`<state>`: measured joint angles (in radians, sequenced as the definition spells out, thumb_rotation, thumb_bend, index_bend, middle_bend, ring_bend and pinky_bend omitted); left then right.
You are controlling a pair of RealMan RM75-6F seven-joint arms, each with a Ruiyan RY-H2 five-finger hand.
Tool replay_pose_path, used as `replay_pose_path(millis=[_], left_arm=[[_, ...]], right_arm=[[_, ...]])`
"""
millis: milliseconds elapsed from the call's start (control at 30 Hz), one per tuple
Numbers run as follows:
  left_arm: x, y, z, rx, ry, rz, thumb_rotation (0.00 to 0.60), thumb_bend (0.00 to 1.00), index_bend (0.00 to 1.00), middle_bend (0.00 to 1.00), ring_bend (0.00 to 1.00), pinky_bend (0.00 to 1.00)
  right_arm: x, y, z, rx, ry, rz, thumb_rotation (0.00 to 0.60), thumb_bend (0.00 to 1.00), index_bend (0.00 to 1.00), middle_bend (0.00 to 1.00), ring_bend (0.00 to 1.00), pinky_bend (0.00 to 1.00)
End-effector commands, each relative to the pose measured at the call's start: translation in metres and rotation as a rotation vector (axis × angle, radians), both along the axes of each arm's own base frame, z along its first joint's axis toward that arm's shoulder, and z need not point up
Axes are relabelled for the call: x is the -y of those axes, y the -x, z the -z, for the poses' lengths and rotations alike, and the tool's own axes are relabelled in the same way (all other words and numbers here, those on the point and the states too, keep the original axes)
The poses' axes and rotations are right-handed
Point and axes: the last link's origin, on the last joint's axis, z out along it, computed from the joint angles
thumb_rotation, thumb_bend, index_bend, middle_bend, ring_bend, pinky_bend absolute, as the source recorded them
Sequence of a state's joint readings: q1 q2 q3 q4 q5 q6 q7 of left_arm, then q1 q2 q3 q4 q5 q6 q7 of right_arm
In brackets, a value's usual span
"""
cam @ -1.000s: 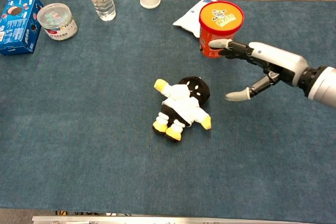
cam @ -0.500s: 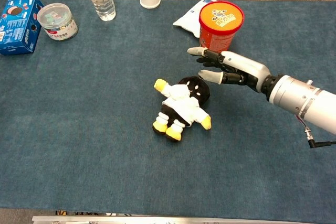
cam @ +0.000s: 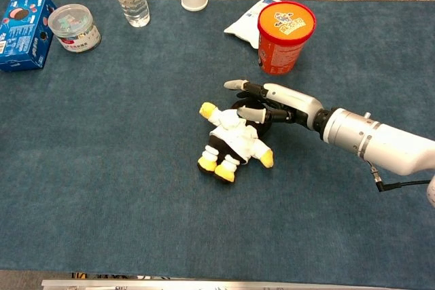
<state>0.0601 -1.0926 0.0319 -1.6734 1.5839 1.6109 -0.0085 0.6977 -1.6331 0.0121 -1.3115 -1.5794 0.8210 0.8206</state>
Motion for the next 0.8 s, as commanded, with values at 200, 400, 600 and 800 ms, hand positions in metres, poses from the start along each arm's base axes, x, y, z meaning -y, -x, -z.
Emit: replay_pose_path(millis=[200,400,600,800], left_arm=[[0.002,0.004,-0.002,-0.001,-0.008,-0.014,0.6,0.33,0.13,0.13,0.13,0.09],[0.005,0.005,-0.003,-0.001,-0.013,-0.019,0.6,0.33,0.12,0.13,0.13,0.09],[0.006,0.007,-0.002,-0.002,-0.012,-0.021,0.6,0.33,0.12,0.13,0.13,0.09],[0.006,0.008,-0.002,-0.001,-0.014,-0.026,0.6,0.33,0.12,0.13,0.13,0.09]], right_arm=[[-0.004,-0.008,0.015,-0.019,-0.037,-0.04,0.176,0.0,0.0,0.0,0.0,0.0],[-0.018,0.0,0.009,-0.023,-0.033,-0.055,0.176,0.0,0.0,0.0,0.0,0.0],[-0.017,0.004,-0.006,-0.007,0.018,-0.055,0.176,0.0,0.0,0.0,0.0,0.0],[-0.009,-0.004,0.002,-0.024,0.009,-0.063,0.174,0.0,0.0,0.0,0.0,0.0]])
